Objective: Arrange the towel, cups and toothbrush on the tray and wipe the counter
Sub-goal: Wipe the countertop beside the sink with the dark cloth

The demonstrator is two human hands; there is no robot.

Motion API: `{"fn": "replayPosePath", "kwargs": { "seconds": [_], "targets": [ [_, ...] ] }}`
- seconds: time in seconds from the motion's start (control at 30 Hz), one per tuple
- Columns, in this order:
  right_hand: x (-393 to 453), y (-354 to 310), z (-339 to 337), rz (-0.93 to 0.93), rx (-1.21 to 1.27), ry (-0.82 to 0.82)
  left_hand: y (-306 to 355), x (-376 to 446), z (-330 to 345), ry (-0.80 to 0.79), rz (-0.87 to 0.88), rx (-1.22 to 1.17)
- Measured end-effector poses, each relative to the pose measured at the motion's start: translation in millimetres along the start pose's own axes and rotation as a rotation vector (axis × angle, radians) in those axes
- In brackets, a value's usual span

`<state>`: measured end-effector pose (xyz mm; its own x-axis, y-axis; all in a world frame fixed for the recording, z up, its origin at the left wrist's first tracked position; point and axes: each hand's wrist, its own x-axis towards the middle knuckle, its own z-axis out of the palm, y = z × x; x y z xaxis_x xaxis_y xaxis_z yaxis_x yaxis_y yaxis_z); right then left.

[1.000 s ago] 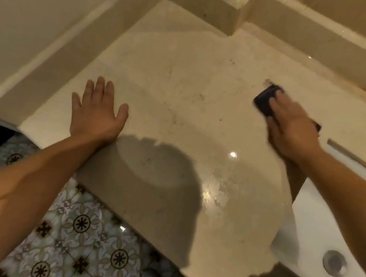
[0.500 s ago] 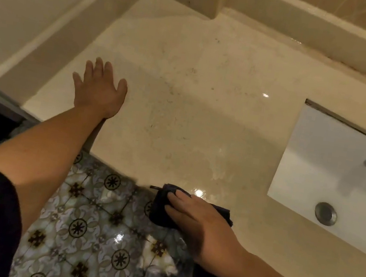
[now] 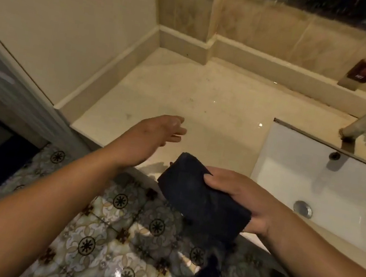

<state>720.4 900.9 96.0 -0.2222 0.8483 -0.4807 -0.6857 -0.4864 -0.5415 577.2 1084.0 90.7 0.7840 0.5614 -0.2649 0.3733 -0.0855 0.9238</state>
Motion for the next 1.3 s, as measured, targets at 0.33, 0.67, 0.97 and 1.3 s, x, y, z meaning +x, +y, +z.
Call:
{"fn": "replayPosePath", "kwargs": {
  "seconds": [0.33,0.67,0.97,1.3],
  "targets": [
    [-69.5,-34.7,49.4,-0.164,-0.372,0.064,103.0,-83.6,-7.3,-0.295,0.18,0.345],
    [-74.3,17.5,12.0,-0.202,-0.909,0.321,70.7,-84.8,-2.3,-0.297,0.049,0.175],
    [-29.5,-24.6,-65.4,-0.19,-1.232,0.5,5.9,4.2,0.9,-0.297,0.234,0.872],
    [75.4,-89.9,-148.9,-0.428,-2.069,0.792,-36.3,144.6,14.0,0.019,0.439,1.247]
  ]
}}
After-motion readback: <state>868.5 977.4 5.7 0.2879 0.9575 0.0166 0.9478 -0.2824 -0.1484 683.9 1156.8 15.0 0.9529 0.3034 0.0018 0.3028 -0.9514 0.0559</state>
